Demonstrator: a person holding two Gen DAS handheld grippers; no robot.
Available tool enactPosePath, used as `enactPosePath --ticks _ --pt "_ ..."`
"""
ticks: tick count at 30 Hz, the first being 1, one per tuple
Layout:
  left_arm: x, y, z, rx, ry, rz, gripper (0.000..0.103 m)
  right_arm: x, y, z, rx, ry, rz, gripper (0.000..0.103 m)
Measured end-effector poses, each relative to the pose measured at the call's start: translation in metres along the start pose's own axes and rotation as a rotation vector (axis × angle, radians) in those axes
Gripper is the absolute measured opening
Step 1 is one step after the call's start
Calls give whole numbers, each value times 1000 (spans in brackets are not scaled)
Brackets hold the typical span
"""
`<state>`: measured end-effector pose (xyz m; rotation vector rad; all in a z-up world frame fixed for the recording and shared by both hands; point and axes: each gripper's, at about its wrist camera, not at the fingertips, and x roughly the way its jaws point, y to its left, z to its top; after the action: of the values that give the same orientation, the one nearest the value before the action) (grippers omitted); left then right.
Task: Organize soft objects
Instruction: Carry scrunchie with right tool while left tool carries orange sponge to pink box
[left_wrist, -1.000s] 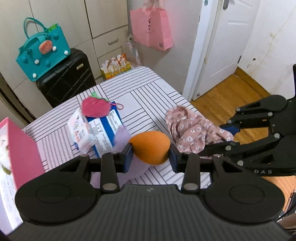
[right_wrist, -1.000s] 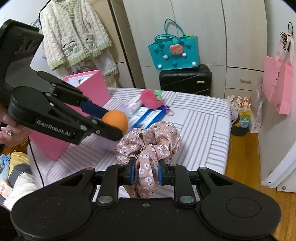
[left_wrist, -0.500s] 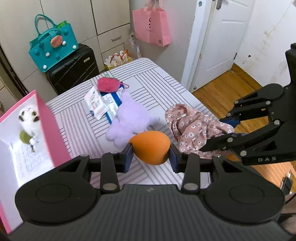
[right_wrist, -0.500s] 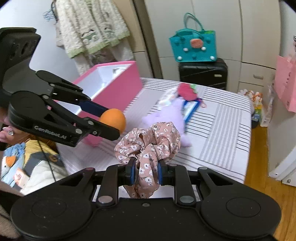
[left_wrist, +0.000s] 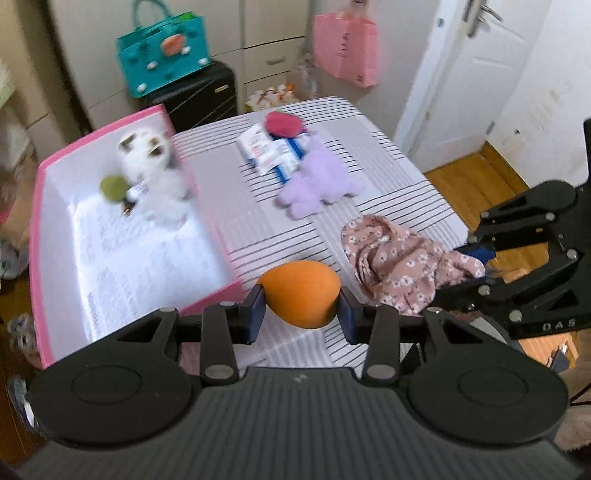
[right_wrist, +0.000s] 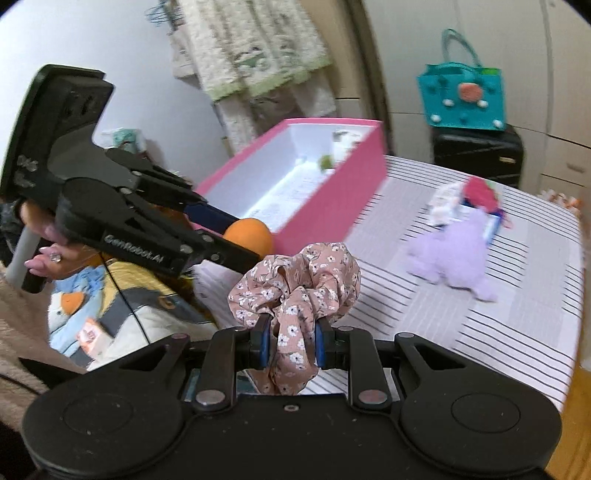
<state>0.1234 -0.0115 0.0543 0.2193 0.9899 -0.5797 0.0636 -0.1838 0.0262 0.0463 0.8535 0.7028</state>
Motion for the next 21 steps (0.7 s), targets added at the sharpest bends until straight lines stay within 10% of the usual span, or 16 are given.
enactPosePath --ticks 11,21 --pt "-39 53 -26 -90 -40 71 40 24 34 41 -87 20 83 26" --pt "-31 116 -15 -153 -100 93 40 70 44 97 -218 -50 -10 26"
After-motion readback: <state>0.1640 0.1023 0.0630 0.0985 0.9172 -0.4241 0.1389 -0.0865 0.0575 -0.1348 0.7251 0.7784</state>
